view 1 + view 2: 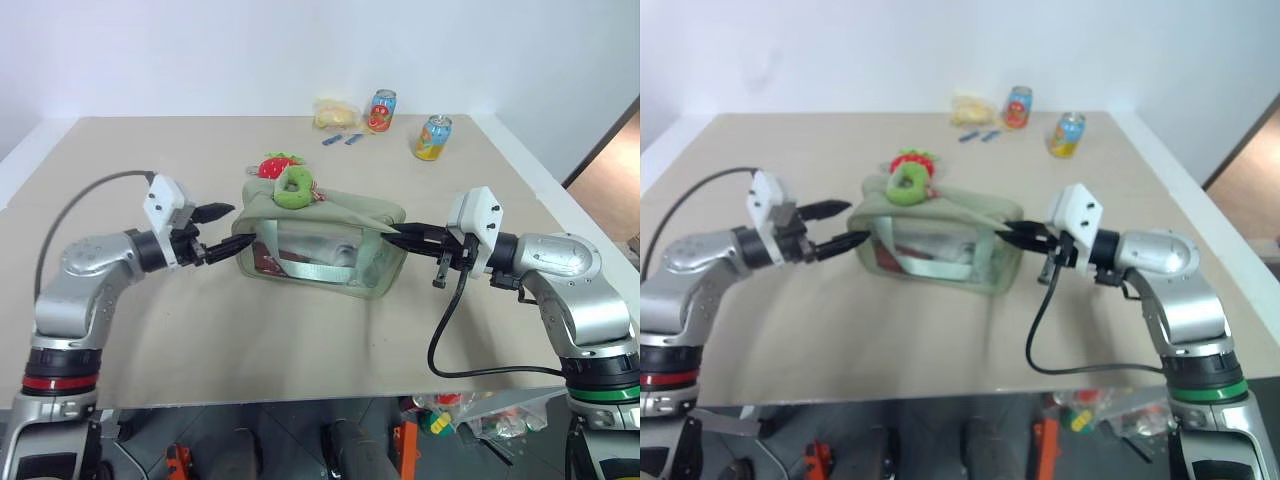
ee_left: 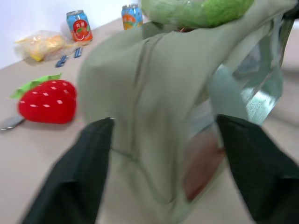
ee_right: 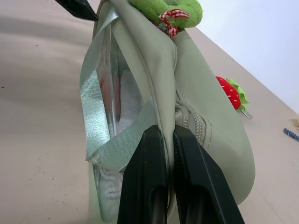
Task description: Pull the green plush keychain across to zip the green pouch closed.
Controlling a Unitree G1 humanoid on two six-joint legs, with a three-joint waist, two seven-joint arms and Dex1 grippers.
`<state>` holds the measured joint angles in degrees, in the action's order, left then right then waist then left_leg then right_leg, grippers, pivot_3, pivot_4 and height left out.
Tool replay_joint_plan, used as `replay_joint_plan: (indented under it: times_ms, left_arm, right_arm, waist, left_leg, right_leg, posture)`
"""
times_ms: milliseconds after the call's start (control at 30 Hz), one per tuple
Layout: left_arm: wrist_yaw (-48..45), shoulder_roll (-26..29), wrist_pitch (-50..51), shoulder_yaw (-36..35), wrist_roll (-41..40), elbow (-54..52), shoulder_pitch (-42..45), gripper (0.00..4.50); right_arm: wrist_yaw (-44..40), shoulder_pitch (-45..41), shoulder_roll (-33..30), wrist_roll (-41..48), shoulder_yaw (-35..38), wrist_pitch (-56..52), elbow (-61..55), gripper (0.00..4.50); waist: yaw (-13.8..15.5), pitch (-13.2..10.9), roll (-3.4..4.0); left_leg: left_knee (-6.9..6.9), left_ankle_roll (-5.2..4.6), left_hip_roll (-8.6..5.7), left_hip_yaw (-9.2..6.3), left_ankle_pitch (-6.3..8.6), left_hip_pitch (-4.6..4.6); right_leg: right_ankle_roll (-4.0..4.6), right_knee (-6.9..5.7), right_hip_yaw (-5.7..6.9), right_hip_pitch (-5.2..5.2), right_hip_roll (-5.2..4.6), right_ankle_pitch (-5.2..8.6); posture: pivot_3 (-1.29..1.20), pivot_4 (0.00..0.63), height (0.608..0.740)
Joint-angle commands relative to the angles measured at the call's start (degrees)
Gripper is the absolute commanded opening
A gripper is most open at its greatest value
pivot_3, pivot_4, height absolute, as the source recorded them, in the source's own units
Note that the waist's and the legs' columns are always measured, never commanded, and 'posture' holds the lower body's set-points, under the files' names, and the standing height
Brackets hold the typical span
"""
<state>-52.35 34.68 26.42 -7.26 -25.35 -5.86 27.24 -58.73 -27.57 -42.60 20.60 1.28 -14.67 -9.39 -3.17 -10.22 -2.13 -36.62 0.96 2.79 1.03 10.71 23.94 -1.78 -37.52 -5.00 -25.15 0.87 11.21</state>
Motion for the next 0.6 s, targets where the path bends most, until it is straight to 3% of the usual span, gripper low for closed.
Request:
replay_joint_plan:
  times_ms: [33,200,233,433,600]
  left_arm:
    - [2.1,-0.2,-0.4,-1.4,-0.6,-1.2,0.3,2.00]
    - [2.9,-1.1,-0.5,-1.9,-2.1,0.2,1.0,0.34]
    - [2.8,-1.1,-0.3,-1.7,-2.3,0.2,1.1,0.11]
    - [1.7,-1.3,1.5,-0.7,-4.3,-0.1,1.2,0.00]
    - [1.2,-1.0,2.7,0.0,-4.8,-0.6,0.8,0.00]
  right_arm:
    - [-0.7,-0.7,0.1,-0.3,-0.9,0.1,0.0,0.00]
    - [-1.7,-0.7,-0.3,1.7,-1.0,-3.2,-0.5,0.00]
    - [-1.8,-0.7,-0.3,3.0,-0.6,-4.8,-1.1,0.73]
    - [-3.1,-1.7,-2.3,6.4,1.2,-9.2,-4.5,2.69]
    - [-0.5,-12.5,-4.3,15.8,3.4,-24.0,-8.2,4.38]
  waist:
    - [0.0,0.0,0.00]
    - [0.0,0.0,0.00]
    - [-0.1,0.0,0.00]
    - [0.1,0.0,0.00]
    - [0.1,0.0,0.05]
  left_leg:
    - [0.02,0.00,0.00,0.00,0.00,-0.05]
    - [0.03,0.00,0.00,0.01,0.00,-0.18]
    - [0.03,0.00,0.00,0.03,0.00,-0.19]
    - [0.04,0.00,-0.02,0.03,0.00,-0.14]
    - [0.06,0.00,-0.05,0.23,0.00,-0.03]
  right_leg:
    - [0.00,0.00,-0.01,0.03,0.00,0.00]
    - [0.01,0.00,-0.05,0.13,0.02,0.00]
    - [0.01,0.00,-0.06,0.14,0.02,0.00]
    - [0.00,0.01,-0.08,0.11,0.01,0.01]
    - [-0.07,0.01,-0.31,-0.08,-0.01,-0.03]
  posture:
    - [0.00,0.150,0.740]
    - [0.00,0.150,0.740]
    - [0.00,0.150,0.740]
    - [0.00,0.150,0.740]
    - [0.00,0.150,0.740]
